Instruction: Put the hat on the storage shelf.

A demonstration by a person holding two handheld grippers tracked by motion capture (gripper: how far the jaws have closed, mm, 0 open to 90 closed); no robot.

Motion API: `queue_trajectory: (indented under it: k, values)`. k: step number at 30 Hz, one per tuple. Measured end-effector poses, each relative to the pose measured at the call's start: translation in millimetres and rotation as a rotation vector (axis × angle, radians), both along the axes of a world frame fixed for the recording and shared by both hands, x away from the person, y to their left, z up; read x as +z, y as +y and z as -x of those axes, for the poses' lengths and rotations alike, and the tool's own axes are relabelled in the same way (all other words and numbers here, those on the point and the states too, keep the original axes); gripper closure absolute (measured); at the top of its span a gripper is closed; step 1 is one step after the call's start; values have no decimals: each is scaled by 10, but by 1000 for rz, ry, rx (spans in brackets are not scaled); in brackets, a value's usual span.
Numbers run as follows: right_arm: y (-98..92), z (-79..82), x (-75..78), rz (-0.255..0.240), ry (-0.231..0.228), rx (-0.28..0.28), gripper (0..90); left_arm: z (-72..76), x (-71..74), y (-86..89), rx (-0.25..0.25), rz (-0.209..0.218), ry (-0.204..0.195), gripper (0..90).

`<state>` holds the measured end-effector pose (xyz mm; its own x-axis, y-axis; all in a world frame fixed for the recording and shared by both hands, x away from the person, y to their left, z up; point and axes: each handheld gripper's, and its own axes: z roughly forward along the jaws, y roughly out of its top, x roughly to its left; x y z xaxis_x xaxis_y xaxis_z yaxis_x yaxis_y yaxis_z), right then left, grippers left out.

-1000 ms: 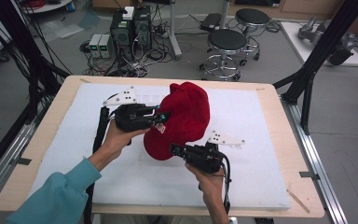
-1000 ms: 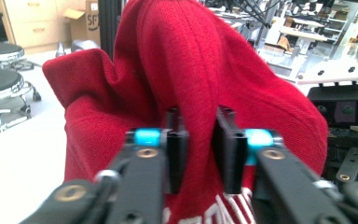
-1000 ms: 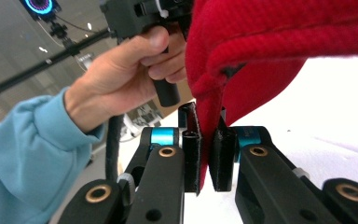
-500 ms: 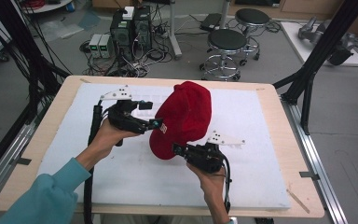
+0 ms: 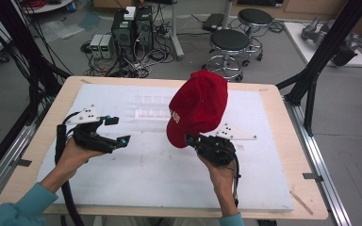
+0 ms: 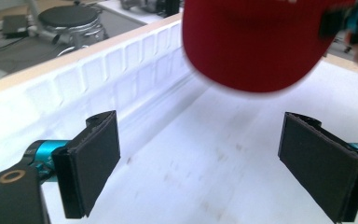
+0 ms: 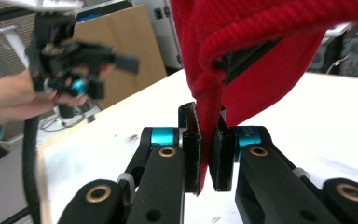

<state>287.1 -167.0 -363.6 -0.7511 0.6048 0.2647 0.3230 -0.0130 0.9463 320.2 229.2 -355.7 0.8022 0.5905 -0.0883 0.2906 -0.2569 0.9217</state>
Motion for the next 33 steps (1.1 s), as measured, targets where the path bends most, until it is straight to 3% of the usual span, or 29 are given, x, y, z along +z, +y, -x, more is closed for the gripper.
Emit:
queue_trajectory:
  k: [6, 9, 16, 22, 23, 25, 30, 33]
  values:
    - [-50, -121, 103, 26, -51, -49, 856, 87, -296, 263, 64, 0, 14, 133]
    - [-79, -192, 129, 36, -76, -73, 856, 121, -407, 338, 79, 20, 21, 133]
    - [-103, -388, 146, 71, -81, -111, 856, 187, -547, 404, 112, 8, -8, 138]
    - [-108, -531, 154, 104, -89, -134, 856, 209, -616, 434, 120, 1, 2, 140]
    - [-112, -577, 152, 103, -88, -139, 856, 227, -635, 468, 130, 28, -10, 140]
    - [-113, -609, 149, 101, -84, -145, 856, 237, -649, 478, 139, 45, -8, 140]
    - [-81, -784, 134, 136, -88, -173, 856, 284, -772, 541, 174, 52, -10, 140]
    - [-60, -855, 111, 139, -81, -176, 856, 326, -826, 572, 199, 69, -31, 140]
